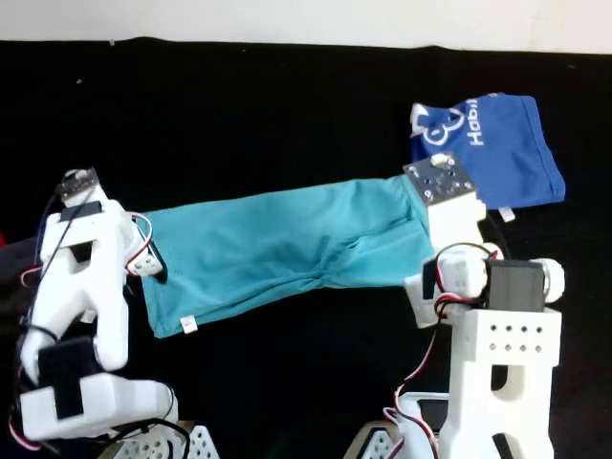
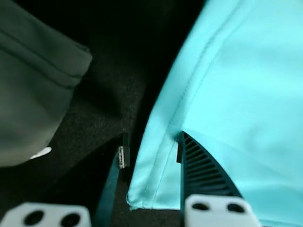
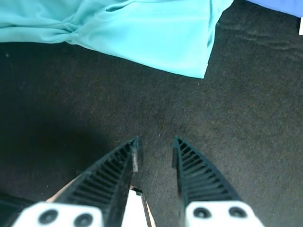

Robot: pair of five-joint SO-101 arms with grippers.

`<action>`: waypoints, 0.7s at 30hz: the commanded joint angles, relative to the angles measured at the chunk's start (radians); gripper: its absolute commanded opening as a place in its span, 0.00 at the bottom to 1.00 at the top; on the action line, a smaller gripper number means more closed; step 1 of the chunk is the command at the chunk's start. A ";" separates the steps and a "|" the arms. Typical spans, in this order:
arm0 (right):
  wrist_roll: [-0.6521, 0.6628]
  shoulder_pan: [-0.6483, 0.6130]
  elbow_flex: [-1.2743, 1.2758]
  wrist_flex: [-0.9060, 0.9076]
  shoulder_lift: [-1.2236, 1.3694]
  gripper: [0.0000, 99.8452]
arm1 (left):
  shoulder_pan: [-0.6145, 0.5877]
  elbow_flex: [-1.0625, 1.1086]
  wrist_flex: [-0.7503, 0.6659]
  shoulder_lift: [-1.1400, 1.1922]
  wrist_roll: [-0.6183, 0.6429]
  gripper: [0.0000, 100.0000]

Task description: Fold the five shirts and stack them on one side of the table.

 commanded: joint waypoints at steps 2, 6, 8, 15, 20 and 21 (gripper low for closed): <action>-0.008 0.013 -0.007 0.013 -0.016 0.11 | 0.068 -0.079 0.017 0.073 -0.002 0.17; -0.008 0.013 -0.007 0.013 -0.016 0.11 | 0.159 -0.140 0.109 0.122 -0.002 0.17; -0.008 0.013 -0.007 0.012 -0.016 0.11 | 0.186 -0.163 0.146 0.139 -0.002 0.17; -0.008 0.013 -0.008 0.007 -0.016 0.11 | 0.189 -0.174 0.163 0.183 -0.002 0.01; -0.015 0.013 -0.008 0.013 -0.018 0.11 | 0.082 -0.197 0.157 0.194 -0.011 0.01; -0.031 0.013 -0.008 0.013 -0.025 0.11 | 0.044 -0.217 0.158 0.199 -0.025 0.01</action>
